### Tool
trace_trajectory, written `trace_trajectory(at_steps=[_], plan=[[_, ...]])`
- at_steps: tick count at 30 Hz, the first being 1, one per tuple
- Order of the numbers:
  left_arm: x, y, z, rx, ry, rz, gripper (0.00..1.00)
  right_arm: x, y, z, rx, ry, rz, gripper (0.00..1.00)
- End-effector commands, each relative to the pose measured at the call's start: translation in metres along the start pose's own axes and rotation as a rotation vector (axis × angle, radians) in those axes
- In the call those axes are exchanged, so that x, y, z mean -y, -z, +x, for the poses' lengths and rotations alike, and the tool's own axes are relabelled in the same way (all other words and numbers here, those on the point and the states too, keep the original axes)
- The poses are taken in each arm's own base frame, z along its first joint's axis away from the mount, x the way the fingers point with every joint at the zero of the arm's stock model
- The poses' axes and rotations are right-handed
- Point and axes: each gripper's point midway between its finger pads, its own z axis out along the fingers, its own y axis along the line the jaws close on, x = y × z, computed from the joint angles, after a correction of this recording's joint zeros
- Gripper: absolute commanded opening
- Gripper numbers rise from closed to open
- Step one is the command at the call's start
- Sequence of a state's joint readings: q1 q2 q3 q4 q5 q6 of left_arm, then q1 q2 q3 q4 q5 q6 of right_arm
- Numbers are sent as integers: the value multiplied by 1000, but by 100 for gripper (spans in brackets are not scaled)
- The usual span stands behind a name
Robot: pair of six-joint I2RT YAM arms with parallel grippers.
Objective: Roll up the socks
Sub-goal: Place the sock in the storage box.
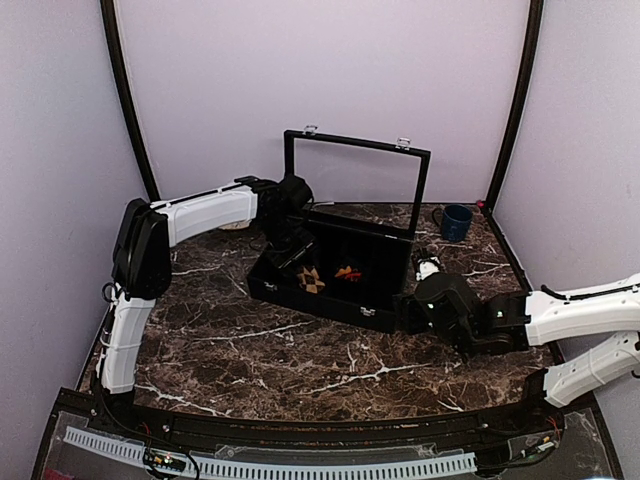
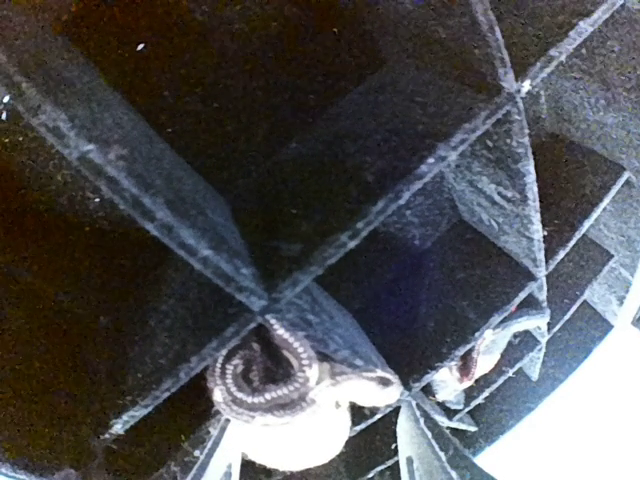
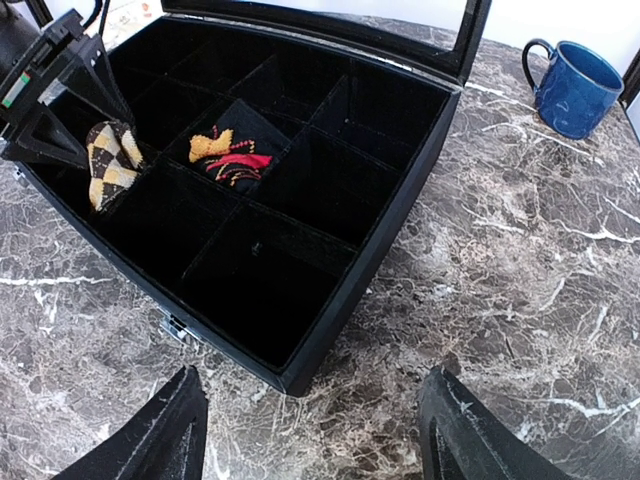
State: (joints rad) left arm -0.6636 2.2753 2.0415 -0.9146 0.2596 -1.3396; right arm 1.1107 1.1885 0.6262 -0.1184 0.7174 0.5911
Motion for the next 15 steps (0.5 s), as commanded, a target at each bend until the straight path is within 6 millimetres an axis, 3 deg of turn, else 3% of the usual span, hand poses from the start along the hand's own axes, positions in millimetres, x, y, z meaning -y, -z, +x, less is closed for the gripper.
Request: trace_trajectory(at_steps=[1, 6, 11, 15], plan=[[-11, 20, 4, 17, -23, -26, 57, -10, 0, -18, 41, -15, -24, 69], [-10, 28, 8, 26, -42, -9, 57, -15, -2, -21, 45, -2, -30, 69], [7, 44, 7, 72, -93, 32, 56, -17, -3, -22, 45, 6, -29, 69], [8, 48, 9, 79, -125, 30, 55, -18, -5, -23, 45, 14, -28, 69]])
